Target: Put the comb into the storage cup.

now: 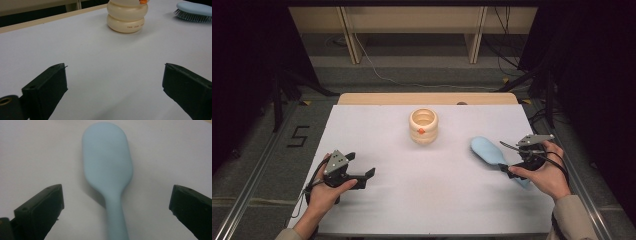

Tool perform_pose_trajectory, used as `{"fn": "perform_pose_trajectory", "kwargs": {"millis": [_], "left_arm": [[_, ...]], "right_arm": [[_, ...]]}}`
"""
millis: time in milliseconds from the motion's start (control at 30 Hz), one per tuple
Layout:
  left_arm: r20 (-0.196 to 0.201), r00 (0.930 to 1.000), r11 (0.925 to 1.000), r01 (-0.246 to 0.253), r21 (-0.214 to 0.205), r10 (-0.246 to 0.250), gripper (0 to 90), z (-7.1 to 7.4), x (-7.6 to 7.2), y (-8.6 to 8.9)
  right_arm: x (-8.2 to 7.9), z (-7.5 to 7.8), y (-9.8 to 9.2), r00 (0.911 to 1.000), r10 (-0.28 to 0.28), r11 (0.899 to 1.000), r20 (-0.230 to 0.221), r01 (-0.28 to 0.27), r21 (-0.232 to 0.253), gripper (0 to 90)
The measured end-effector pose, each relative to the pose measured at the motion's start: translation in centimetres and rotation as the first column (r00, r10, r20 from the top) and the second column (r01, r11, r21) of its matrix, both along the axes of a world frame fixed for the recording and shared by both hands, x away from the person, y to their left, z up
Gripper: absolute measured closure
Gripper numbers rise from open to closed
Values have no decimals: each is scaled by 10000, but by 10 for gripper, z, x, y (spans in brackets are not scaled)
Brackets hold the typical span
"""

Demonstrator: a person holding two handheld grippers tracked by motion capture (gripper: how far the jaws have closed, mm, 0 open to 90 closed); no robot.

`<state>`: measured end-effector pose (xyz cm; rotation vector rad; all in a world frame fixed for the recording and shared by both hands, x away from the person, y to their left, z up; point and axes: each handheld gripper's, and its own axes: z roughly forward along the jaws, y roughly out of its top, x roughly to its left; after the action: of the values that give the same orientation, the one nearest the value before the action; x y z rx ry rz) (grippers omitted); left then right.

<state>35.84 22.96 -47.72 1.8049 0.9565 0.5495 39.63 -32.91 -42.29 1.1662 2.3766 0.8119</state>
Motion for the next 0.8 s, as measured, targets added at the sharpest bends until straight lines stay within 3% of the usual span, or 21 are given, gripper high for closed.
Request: {"fn": "perform_pose_trajectory", "kwargs": {"millis": [167,200,367,400,500,800], "left_arm": [[-19,10000,10000,-21,16,21,53,0,0,0],[-22,10000,10000,-22,17,22,53,0,0,0],[-34,10000,10000,-2,24,2,52,0,0,0],[-37,10000,10000,-8,15,8,52,0,0,0],[-37,10000,10000,-1,16,1,52,0,0,0],[-37,10000,10000,12,10,-12,52,0,0,0]], "right_arm": [[7,-4,-2,9995,-27,10000,-311,26,-39,3],[12,-9,0,9983,92,9995,-584,-109,-295,3],[19,-14,3,9935,362,9952,-1083,-458,-868,6],[22,-16,5,9892,535,9924,-1365,-679,-1031,24],[25,-19,7,9853,736,9876,-1540,-934,-1259,31],[36,-23,17,9620,1165,9649,-2471,-1686,-2013,120]]}}
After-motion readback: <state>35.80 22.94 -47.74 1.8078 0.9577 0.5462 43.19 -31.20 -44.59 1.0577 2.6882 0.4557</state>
